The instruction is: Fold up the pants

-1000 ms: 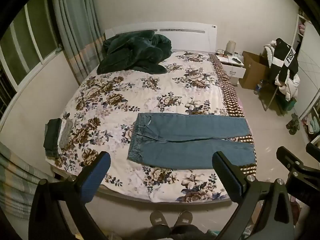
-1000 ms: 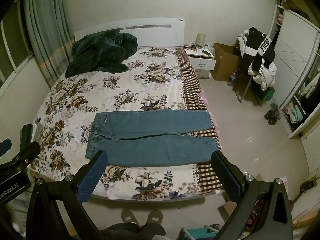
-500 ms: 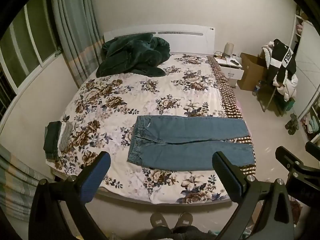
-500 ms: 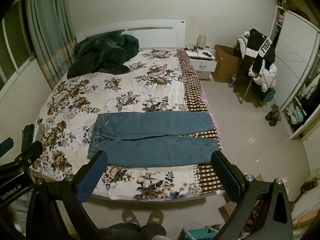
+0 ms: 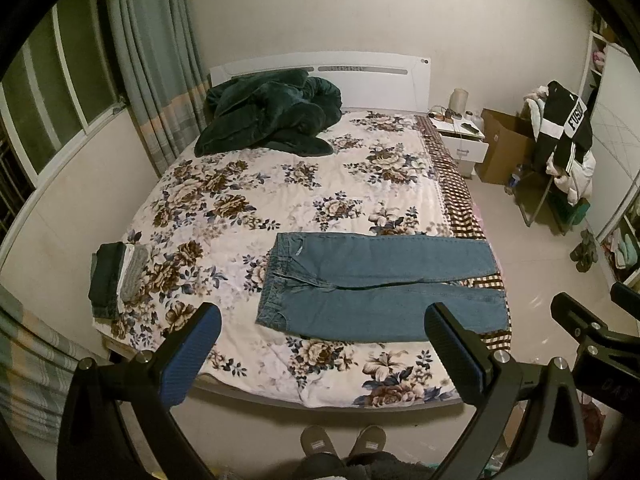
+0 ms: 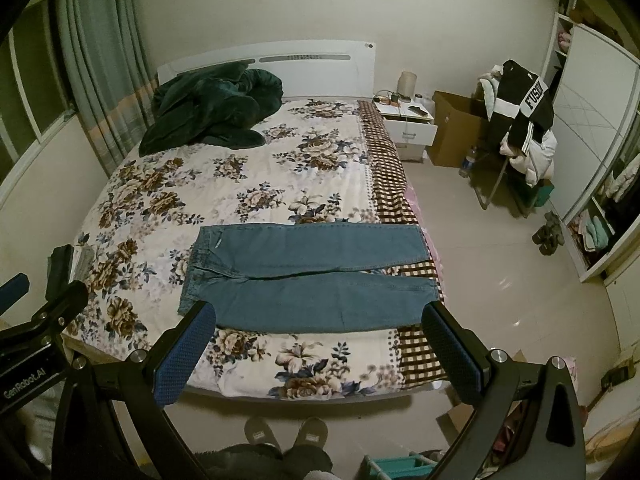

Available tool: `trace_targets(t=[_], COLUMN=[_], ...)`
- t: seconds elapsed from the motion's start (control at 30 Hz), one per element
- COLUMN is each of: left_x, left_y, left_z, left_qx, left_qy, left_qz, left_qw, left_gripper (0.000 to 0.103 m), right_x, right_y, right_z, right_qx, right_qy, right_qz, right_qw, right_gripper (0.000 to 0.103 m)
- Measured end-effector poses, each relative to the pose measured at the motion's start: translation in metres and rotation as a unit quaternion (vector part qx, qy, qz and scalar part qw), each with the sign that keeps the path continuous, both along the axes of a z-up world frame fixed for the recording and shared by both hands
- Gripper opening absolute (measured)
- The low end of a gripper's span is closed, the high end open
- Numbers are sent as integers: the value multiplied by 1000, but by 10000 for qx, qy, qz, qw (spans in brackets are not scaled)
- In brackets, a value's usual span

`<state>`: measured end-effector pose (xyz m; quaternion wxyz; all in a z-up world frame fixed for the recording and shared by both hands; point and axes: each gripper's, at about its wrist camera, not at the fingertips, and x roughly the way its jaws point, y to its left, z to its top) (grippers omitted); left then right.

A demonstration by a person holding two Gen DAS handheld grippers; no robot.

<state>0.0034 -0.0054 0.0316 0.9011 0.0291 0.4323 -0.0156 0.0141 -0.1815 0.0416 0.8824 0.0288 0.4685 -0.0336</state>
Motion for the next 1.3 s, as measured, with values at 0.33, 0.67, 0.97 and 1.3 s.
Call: trace_targets(t=[0.33,0.67,0.97,1.3], left_x=[0,-1,0,7], left_y=[-1,1,2,-1], left_z=[3,1,8,24], left_qx=[-1,-15,-9,0], left_qy=[-21,-38,-73,-129], left_qz=[-2,-2,-10,-13], left_qw=[10000,10000,10000,9999], left_gripper=[103,103,103,103], right_x=[-1,-2,-2,-5], right_y=[1,16,15,26], right_z=[1,19,17,33], right_qx=[6,32,44,55], right_qy=[-14,-15,-23,-56], right_qz=[2,23,25,18], right_qw=[10000,10000,10000,10000], right_gripper=[103,103,103,103])
